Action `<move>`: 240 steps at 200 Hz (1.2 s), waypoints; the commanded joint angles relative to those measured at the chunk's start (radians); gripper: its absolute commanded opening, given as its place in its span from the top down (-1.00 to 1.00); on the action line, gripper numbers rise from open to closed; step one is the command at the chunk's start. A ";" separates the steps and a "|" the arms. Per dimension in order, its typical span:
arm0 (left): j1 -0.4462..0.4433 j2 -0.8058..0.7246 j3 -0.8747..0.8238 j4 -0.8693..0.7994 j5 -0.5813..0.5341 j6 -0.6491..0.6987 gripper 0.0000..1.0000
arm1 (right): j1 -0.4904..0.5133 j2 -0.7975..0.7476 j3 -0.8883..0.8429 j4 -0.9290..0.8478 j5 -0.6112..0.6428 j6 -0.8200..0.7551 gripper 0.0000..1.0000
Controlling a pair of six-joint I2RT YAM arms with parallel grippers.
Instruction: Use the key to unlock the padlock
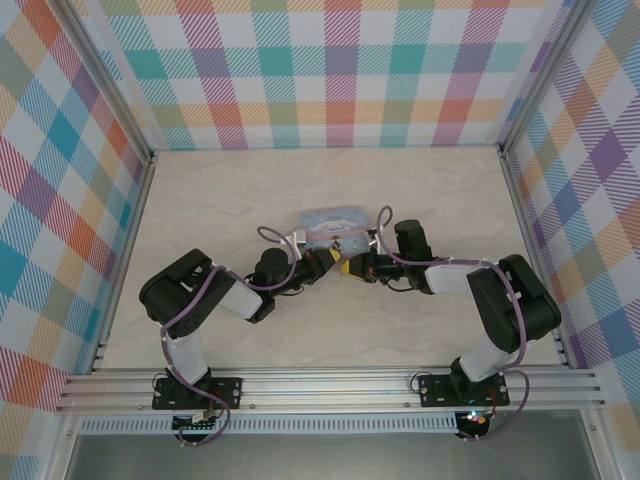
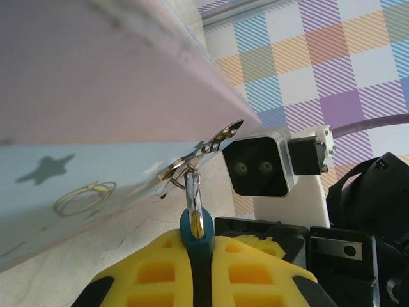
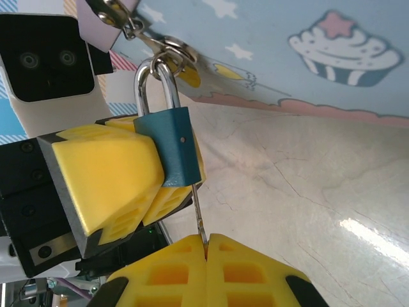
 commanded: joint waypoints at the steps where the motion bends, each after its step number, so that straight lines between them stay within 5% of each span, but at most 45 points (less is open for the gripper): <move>1: -0.018 -0.023 0.001 0.073 0.048 0.007 1.00 | -0.011 0.017 -0.004 0.101 0.013 0.048 0.90; 240: -0.019 0.014 0.005 0.062 0.016 0.024 1.00 | -0.013 -0.049 0.002 -0.016 -0.039 0.003 0.90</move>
